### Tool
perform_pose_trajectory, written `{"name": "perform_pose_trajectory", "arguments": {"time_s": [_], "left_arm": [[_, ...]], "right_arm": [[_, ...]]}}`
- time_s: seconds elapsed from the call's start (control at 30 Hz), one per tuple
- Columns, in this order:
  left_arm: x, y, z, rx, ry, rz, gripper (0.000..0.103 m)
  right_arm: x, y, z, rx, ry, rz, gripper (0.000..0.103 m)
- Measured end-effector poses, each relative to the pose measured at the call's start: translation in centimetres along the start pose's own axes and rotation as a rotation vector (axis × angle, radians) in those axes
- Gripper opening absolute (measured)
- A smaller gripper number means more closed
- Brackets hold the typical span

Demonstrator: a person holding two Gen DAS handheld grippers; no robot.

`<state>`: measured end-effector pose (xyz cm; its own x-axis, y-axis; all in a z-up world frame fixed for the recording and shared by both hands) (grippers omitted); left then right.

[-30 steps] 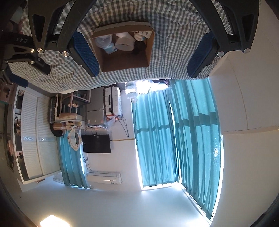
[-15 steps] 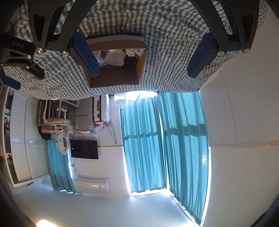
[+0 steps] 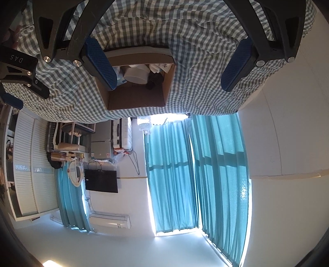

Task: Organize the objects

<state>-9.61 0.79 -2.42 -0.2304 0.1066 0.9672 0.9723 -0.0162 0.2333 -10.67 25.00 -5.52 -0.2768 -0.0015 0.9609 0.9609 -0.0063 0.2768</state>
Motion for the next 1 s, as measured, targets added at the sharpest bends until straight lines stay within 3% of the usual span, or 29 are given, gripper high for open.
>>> {"name": "perform_pose_trajectory", "arguments": {"time_s": [1.0], "left_arm": [[-0.33,-0.04,0.18,-0.014,0.005,-0.026,0.103]], "right_arm": [[-0.45,-0.38,-0.86,0.006,-0.015,-0.021,0.103]]}}
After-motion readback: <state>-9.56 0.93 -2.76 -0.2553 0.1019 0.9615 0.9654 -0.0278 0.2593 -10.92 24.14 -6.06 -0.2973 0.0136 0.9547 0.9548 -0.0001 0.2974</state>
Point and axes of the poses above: each gripper's, at about its wrist camera, not at the fingertips, and y roughly against the way its jaws point, z to its right, x to its top, the point moved 9 cm from there along -y, roughly the way its jaws point, and after that the axes turned 4 degrees about z, right-handed, at the moved point
